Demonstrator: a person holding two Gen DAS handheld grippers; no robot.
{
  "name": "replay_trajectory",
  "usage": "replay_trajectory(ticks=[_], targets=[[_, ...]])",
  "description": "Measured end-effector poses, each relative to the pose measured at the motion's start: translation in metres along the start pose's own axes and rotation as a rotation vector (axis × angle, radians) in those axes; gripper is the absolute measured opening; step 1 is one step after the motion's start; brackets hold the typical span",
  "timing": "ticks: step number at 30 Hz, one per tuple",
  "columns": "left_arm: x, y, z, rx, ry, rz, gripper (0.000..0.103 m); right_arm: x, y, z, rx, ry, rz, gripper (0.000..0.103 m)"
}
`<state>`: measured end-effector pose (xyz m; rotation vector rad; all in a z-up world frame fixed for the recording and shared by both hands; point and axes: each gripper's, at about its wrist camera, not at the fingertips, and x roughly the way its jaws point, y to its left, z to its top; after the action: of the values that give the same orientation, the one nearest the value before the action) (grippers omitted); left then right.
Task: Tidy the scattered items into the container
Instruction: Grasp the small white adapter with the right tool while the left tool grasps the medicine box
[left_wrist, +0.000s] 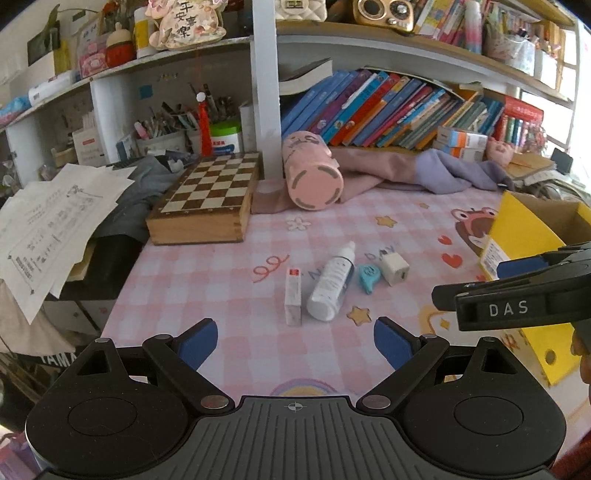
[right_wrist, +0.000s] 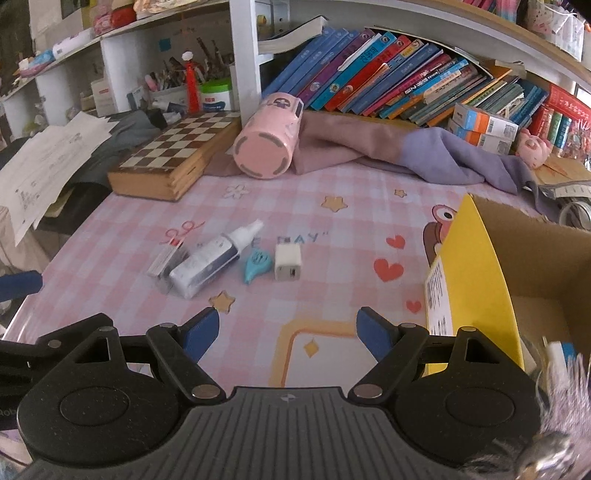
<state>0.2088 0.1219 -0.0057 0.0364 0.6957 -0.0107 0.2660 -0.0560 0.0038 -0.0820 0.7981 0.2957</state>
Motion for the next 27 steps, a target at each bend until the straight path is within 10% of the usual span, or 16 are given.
replay_trajectory(ticks=[9,27], targets=[[0.037,0.004,0.019,-0.018,-0.024,-0.003,0.091,0.041,-0.01,0.033,0.024,-0.009,-0.005,0.077],[0.112,0.014,0.027,-0.051,0.128,-0.003,0.039,0.116,-0.012,0.048,-0.001,0.105,0.009,0.043]])
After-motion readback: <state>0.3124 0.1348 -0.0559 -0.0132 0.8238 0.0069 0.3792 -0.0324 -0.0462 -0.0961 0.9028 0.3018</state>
